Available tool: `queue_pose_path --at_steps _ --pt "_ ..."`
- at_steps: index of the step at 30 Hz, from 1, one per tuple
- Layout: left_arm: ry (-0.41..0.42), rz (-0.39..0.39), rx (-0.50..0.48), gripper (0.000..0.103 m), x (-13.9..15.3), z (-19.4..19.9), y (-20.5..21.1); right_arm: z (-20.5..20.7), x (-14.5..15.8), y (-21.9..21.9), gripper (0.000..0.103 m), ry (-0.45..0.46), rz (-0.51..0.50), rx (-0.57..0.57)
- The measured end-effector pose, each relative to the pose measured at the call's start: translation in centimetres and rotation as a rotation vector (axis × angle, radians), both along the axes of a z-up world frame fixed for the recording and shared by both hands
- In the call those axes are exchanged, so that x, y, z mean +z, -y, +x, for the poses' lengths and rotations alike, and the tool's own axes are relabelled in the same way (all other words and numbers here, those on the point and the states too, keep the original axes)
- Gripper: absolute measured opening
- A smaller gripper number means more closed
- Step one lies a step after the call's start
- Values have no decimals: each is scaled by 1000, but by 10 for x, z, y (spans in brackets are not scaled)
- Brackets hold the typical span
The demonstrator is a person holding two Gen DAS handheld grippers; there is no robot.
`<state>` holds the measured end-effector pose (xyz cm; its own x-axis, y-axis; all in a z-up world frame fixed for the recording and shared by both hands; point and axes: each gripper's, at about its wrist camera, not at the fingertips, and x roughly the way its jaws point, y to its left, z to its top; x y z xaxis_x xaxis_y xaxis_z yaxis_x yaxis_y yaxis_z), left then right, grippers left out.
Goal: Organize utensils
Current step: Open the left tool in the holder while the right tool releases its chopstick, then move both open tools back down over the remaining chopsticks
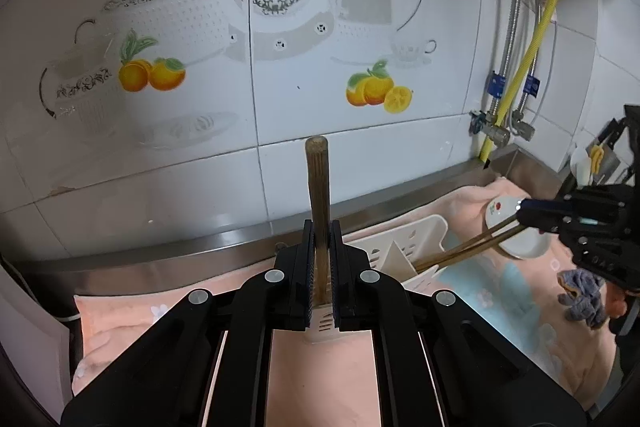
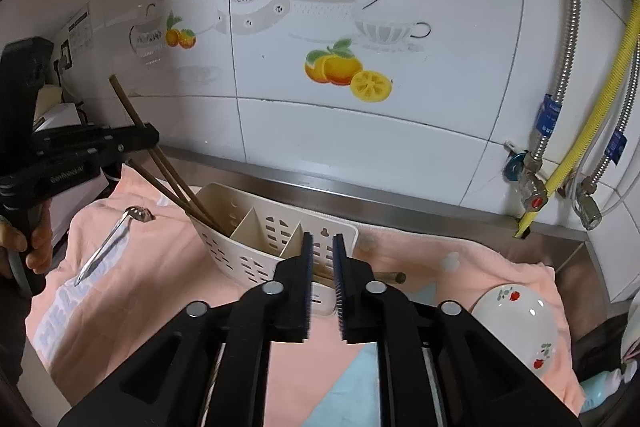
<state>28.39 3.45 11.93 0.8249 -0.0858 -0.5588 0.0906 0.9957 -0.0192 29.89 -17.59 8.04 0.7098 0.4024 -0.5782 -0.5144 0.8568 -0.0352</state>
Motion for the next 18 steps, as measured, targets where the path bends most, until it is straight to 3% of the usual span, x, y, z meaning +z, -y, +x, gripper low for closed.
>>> queue_pose_path --at_steps 4,6,12,14,16,18 --pt "1 -3 -2 7 0 -3 0 -12 4 3 26 31 4 -4" --pt "11 -1 4 7 2 -5 1 -23 5 5 36 47 15 2" --pt "29 5 2 10 7 -24 2 -60 -5 6 45 72 31 23" --pt "35 -4 0 16 6 -35 2 -71 -14 6 46 70 30 30" --pt "40 -9 6 28 4 -47 1 -83 -24 6 50 62 26 30" --pt "44 -14 10 32 -1 -59 1 -94 -38 6 50 46 23 32"
